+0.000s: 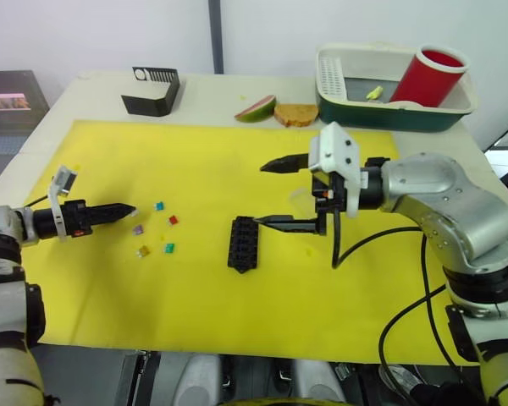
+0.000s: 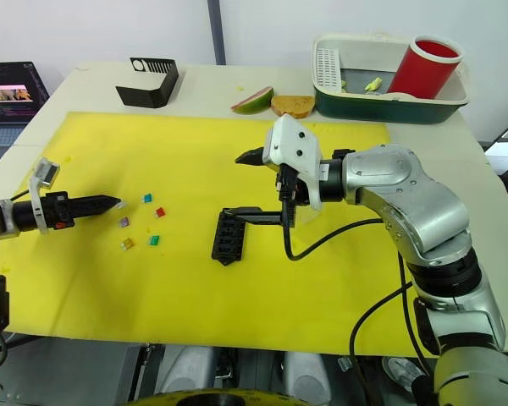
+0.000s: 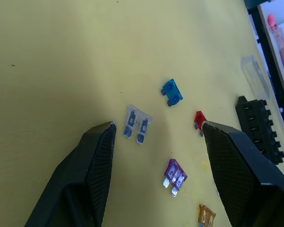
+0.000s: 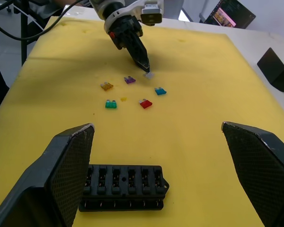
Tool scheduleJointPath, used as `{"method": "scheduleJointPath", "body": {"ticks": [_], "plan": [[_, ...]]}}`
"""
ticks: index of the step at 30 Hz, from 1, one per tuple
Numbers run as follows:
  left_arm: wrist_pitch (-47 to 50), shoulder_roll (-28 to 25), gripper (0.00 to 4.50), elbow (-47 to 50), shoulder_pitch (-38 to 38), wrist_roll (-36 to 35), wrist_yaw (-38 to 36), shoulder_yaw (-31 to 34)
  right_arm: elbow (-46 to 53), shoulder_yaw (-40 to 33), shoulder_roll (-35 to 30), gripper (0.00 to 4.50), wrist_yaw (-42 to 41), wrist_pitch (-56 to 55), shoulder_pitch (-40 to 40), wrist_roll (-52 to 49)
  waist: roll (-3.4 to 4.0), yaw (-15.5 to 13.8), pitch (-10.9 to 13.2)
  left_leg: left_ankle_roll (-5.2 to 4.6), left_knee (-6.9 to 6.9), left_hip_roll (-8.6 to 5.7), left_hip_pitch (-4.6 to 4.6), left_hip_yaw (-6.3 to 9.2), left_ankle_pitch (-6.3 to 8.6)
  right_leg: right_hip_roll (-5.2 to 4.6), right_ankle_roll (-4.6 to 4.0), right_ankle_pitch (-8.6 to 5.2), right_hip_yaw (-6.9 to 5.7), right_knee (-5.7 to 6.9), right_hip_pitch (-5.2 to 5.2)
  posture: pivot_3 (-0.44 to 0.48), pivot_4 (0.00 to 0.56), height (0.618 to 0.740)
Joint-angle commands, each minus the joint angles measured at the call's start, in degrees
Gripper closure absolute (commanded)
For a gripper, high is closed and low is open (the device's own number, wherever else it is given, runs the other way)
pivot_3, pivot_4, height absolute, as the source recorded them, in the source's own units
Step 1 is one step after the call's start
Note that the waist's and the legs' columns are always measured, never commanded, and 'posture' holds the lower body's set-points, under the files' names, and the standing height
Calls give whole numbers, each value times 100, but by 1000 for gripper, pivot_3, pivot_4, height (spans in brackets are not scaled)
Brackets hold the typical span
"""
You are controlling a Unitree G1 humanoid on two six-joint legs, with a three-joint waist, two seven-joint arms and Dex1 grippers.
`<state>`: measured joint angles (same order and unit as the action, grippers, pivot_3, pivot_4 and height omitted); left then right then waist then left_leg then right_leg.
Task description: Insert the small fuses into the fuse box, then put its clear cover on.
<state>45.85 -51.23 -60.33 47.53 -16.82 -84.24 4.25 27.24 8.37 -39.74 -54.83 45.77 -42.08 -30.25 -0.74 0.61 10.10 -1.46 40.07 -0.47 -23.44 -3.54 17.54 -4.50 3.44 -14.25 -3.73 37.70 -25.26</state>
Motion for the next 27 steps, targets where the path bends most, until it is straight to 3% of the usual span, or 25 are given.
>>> {"method": "scheduleJointPath", "body": {"ticks": [1, 11, 15, 16, 27], "plan": [[-30, 83, 1438, -106, -45, 40, 97, 80, 225, -93, -104, 0, -25, -11, -91, -84, -1, -1, -1, 0, 0, 0, 0, 0, 0, 0, 0, 0, 0, 0, 0, 0, 150, 740], [34, 370, 1438, -150, -159, -1, 285, 319, 235, 4, -181, 0, 16, 28, -115, -37, -1, -30, -2, -2, 2, -3, 3, 0, 1, -5, 0, 0, 0, 6, 3, 0, 150, 740], [-31, 380, 2513, -255, -172, 9, 486, 463, 249, 42, -194, 0, 25, 33, -118, -18, -2, -43, -2, -2, 2, -4, 4, 0, 1, -5, 0, 0, 0, 7, 3, 0, 150, 740], [-72, 372, 3039, -339, -154, -11, 636, 561, 235, 56, -200, 0, 33, 8, -122, 16, -2, -42, -3, -2, 3, -4, 4, 0, 1, -6, 0, 0, 0, 7, 3, 0, 150, 740], [-167, 281, 3039, -550, -204, 10, 827, 816, 131, 123, -144, 0, 98, -90, -150, 129, -3, -3, -3, -4, 3, -4, 9, 0, 2, -6, 0, 0, 0, 19, 2, 0, 150, 740]]}}
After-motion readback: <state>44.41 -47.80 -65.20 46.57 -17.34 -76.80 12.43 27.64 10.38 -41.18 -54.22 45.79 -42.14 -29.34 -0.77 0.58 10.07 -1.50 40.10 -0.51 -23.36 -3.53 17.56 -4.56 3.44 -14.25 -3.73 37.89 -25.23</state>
